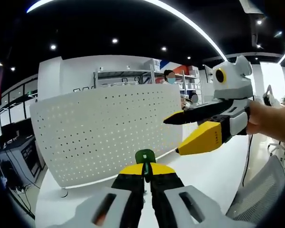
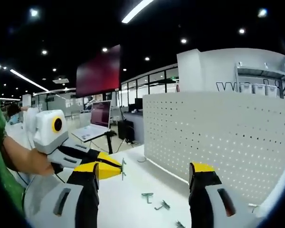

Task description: Insert the hook assembly into the mounting plate slot until the hook locks in place.

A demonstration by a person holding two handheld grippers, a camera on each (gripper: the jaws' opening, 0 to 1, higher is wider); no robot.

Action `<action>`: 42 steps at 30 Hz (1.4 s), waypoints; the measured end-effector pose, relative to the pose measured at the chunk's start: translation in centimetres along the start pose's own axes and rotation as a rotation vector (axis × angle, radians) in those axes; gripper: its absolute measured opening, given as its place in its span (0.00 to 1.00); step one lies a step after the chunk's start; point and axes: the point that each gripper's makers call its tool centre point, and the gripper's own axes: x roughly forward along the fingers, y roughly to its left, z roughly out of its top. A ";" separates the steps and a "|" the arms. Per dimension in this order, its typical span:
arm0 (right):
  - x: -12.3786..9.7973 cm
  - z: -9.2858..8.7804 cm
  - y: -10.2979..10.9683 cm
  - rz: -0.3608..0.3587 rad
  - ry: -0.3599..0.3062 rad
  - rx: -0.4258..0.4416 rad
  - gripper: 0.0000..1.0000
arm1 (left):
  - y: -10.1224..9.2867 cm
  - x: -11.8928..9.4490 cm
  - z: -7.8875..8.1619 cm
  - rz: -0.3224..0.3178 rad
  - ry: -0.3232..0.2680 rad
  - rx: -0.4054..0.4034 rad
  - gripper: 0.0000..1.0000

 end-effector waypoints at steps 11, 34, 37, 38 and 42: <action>-2.0 0.0 -2.4 -0.064 -0.015 -0.006 0.88 | 1.6 0.8 1.2 0.045 -0.022 -0.018 0.03; -3.4 0.5 -5.0 -0.092 -0.060 0.040 0.87 | 11.8 3.4 8.0 0.299 -0.114 -0.042 0.03; -3.5 0.3 -5.3 -0.093 -0.060 0.042 0.87 | 13.2 4.2 8.7 0.328 -0.120 -0.060 0.03; -3.6 0.3 -5.5 -0.094 -0.059 0.046 0.87 | 13.8 4.5 9.0 0.338 -0.124 -0.064 0.03; -3.7 0.1 -5.9 -0.096 -0.057 0.051 0.87 | 15.1 5.6 9.9 0.364 -0.132 -0.070 0.03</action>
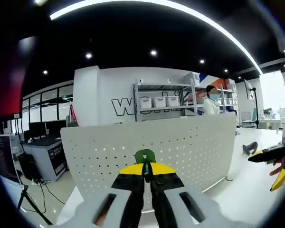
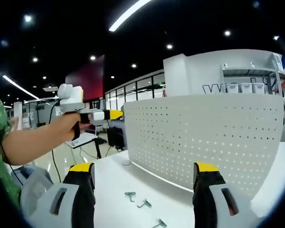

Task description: Insert the hook assembly into the mounting plate slot until the hook locks in place.

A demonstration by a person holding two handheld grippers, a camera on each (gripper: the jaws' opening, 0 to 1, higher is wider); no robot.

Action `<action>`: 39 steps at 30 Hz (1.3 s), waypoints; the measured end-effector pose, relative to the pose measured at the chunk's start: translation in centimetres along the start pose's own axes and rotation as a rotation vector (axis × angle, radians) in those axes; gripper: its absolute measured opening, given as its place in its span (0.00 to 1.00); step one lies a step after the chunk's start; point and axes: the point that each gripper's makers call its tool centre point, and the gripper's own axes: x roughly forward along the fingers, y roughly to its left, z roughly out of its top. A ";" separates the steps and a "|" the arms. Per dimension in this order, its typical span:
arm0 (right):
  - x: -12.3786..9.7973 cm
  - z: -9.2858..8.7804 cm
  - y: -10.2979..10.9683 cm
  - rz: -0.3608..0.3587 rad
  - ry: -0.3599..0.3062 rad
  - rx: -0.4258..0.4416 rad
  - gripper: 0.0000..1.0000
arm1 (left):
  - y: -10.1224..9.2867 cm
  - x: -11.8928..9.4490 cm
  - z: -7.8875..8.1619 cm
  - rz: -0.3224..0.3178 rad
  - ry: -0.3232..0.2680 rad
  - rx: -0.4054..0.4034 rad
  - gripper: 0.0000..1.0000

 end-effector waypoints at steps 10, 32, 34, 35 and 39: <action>-0.1 0.3 -1.1 -0.012 0.000 -0.002 0.86 | 1.5 2.7 0.5 0.041 -0.007 -0.012 0.03; 0.8 -0.7 -2.4 -0.038 0.038 0.008 0.85 | 5.8 7.8 1.6 0.094 -0.011 0.131 0.03; 0.8 -0.8 -2.5 -0.041 0.040 0.010 0.85 | 6.1 8.2 1.7 0.097 -0.007 0.134 0.03; 0.8 -0.9 -2.6 -0.042 0.041 0.011 0.85 | 6.1 8.3 1.7 0.097 -0.007 0.135 0.03; 0.9 -1.0 -2.6 -0.044 0.045 0.013 0.85 | 6.3 8.8 1.4 0.099 0.005 0.139 0.03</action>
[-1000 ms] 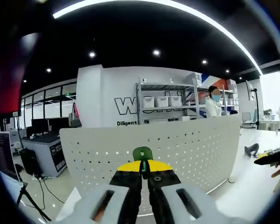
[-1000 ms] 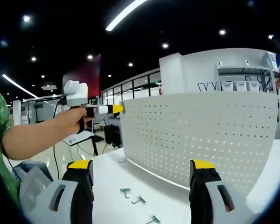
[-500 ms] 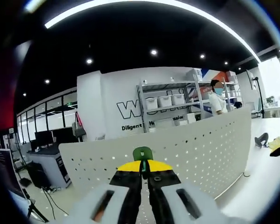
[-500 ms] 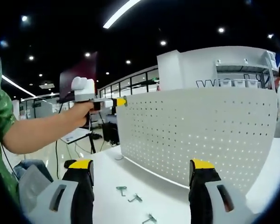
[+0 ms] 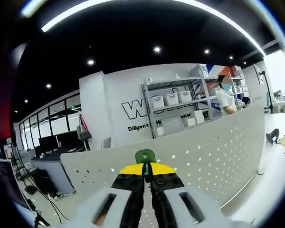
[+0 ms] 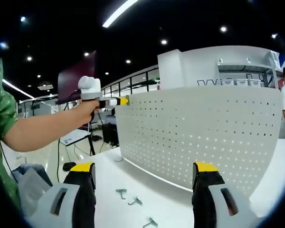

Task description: Insert the hook assembly into the mounting plate slot until the hook locks in place.

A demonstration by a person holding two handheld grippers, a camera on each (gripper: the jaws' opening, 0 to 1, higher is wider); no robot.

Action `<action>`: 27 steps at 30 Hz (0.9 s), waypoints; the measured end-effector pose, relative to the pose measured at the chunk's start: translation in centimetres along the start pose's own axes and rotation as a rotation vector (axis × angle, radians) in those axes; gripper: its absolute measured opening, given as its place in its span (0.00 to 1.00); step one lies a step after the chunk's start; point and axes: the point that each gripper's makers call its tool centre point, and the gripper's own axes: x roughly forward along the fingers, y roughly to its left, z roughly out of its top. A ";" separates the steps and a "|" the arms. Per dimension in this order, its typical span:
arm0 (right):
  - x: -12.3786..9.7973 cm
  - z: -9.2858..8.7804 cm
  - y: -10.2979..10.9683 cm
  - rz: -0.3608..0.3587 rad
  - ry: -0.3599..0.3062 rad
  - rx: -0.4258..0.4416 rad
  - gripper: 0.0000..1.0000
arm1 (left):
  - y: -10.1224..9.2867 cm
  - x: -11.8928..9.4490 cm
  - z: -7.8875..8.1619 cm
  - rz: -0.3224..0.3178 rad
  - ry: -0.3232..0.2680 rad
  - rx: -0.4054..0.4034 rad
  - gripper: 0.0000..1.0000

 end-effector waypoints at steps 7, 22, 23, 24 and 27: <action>0.0 -0.2 -0.1 -0.005 0.006 0.000 0.85 | 0.0 0.4 -0.5 0.001 0.011 -0.022 0.03; 0.0 0.0 -0.1 -0.010 0.007 -0.007 0.85 | 0.5 1.3 -0.8 0.001 0.023 -0.047 0.03; 0.0 0.0 -0.1 -0.011 0.008 -0.007 0.85 | 0.5 1.4 -0.9 0.001 0.024 -0.048 0.03; 0.0 0.0 -0.1 -0.011 0.008 -0.007 0.85 | 0.5 1.5 -0.9 0.000 0.025 -0.046 0.03; 0.0 0.0 -0.1 -0.011 0.008 -0.008 0.85 | 0.4 1.6 -0.9 -0.002 0.028 -0.045 0.03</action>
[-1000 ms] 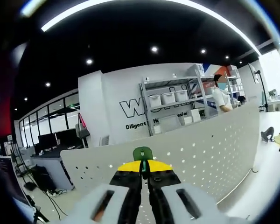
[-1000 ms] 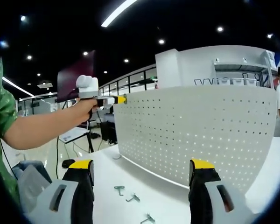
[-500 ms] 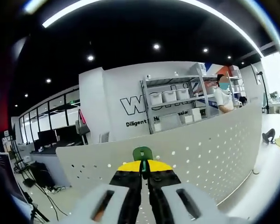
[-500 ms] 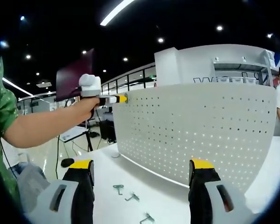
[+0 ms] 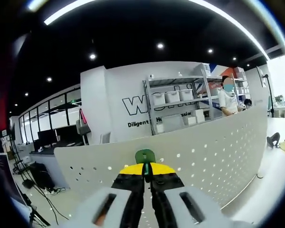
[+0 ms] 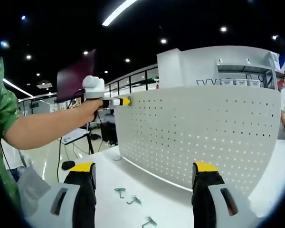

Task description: Insert the hook assembly into the mounting plate slot until the hook locks in place.

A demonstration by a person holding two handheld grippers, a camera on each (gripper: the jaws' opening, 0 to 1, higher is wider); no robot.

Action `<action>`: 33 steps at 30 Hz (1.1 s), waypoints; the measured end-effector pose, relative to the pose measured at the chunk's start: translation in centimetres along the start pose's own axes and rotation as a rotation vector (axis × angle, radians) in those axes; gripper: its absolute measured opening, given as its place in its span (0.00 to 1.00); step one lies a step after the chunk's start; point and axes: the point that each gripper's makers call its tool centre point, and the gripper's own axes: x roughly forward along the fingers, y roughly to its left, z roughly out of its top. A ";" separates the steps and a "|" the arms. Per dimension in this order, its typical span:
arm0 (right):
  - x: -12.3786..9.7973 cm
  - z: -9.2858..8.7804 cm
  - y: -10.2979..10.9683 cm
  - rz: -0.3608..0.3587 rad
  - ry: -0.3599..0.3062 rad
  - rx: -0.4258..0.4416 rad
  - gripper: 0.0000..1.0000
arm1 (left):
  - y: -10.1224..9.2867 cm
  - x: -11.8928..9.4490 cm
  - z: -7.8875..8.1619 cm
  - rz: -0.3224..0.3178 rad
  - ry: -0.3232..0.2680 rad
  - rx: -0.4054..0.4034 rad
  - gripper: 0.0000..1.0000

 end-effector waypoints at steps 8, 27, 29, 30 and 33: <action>0.0 -0.2 -0.1 -0.003 0.005 0.002 0.85 | -0.1 0.4 -0.3 0.001 0.009 0.003 0.03; 0.1 -0.5 0.1 0.003 0.015 -0.001 0.84 | 0.0 0.4 -0.5 0.002 0.004 0.005 0.03; 0.2 -0.5 0.1 0.002 0.017 -0.001 0.84 | 0.0 0.4 -0.6 0.003 0.006 0.003 0.03; 0.2 -0.5 0.1 0.003 0.018 -0.002 0.84 | 0.0 0.3 -0.6 0.003 0.006 0.003 0.03; 0.2 -0.4 0.1 0.002 0.018 -0.002 0.84 | -0.1 0.3 -0.9 0.000 0.010 0.003 0.03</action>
